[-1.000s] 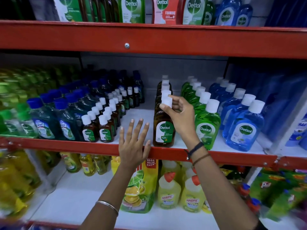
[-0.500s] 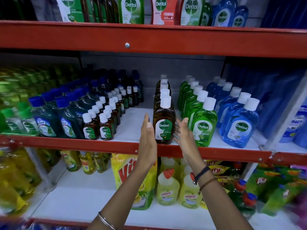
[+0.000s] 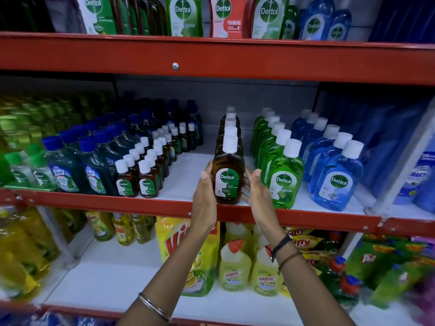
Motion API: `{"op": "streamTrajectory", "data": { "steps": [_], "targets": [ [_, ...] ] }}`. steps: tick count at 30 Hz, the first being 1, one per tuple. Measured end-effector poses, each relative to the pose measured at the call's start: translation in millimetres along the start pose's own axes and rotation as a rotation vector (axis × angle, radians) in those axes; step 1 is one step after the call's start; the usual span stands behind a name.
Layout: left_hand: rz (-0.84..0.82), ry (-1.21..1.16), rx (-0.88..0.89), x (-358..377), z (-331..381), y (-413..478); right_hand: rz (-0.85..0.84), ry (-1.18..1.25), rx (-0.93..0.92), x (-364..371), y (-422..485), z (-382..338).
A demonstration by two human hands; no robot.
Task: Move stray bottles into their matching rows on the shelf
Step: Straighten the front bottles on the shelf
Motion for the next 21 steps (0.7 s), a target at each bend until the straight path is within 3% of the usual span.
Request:
{"op": "streamTrajectory", "data": {
  "steps": [3,6,9,11,13,16,21],
  "targets": [
    [0.114,0.029,0.031,-5.6,-0.1,-3.8,0.051,-0.015,-0.081,-9.9,-6.5,-9.3],
    [0.223,0.027,0.213,-1.7,21.8,-26.0,0.250,0.048,-0.274,-46.1,-25.7,-31.1],
    [0.086,0.014,0.378,35.9,40.3,-52.4,0.465,0.140,-0.399,-93.2,-40.7,-38.6],
    [-0.080,0.018,0.378,72.5,40.3,-61.2,0.526,0.143,-0.343,-113.9,-34.9,-28.3],
    [-0.157,0.013,0.275,101.5,32.0,-58.3,0.497,0.151,-0.182,-122.2,-22.0,-9.8],
    [-0.105,0.003,0.083,120.7,14.3,-41.8,0.363,0.214,0.025,-118.2,-8.9,9.6],
    [-0.070,0.012,-0.009,126.3,-1.9,-33.8,0.221,0.252,0.082,-117.4,-1.2,9.0]
  ]
}}
Point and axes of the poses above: each hand's wrist, its own y-axis towards the middle knuckle, its own x-axis out of the palm, z = x × y, the point moved 10 cm from there along y, towards the middle knuckle, and after that the axes turned 8 degrees about z, right-handed, at the moved point
